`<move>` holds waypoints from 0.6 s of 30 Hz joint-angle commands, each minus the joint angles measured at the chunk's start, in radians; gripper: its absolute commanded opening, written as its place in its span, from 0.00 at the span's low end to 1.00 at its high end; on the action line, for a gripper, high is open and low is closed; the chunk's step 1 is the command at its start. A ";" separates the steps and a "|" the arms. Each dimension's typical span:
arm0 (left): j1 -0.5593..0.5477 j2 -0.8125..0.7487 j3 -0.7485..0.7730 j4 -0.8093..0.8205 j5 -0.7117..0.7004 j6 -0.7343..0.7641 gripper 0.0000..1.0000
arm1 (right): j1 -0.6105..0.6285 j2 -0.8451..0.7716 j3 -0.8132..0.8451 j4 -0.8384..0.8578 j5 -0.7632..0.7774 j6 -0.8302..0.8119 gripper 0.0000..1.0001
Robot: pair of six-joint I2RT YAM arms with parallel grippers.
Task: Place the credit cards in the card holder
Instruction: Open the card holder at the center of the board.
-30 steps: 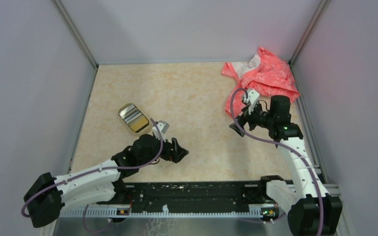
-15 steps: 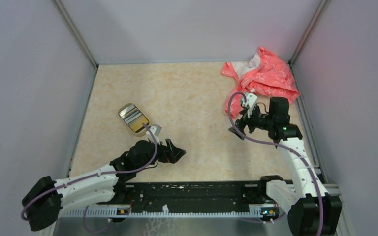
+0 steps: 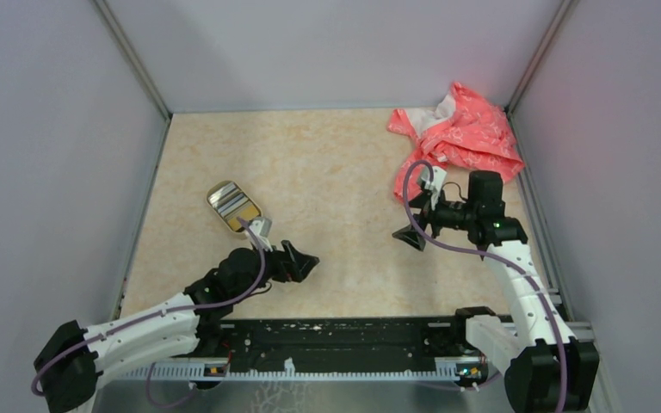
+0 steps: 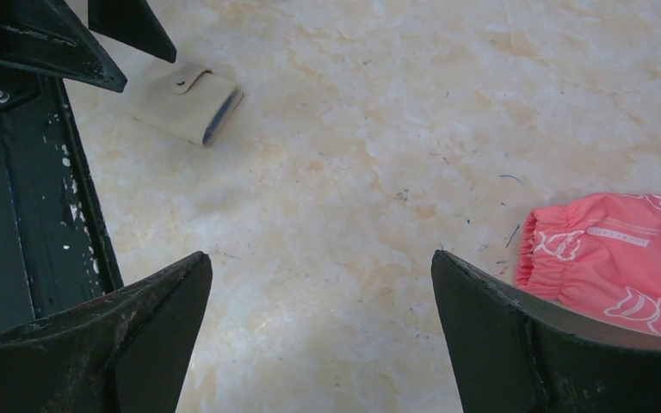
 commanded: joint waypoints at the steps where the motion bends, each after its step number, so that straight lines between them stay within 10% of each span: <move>1: -0.004 -0.009 0.040 -0.155 -0.119 0.021 0.99 | 0.012 -0.005 0.023 0.023 -0.015 0.010 0.98; 10: -0.004 0.246 0.363 -0.655 -0.265 0.093 0.94 | 0.025 -0.006 0.017 0.032 -0.010 0.013 0.98; 18: -0.001 0.539 0.507 -0.740 -0.182 0.267 0.62 | 0.033 -0.003 0.011 0.037 -0.004 0.013 0.98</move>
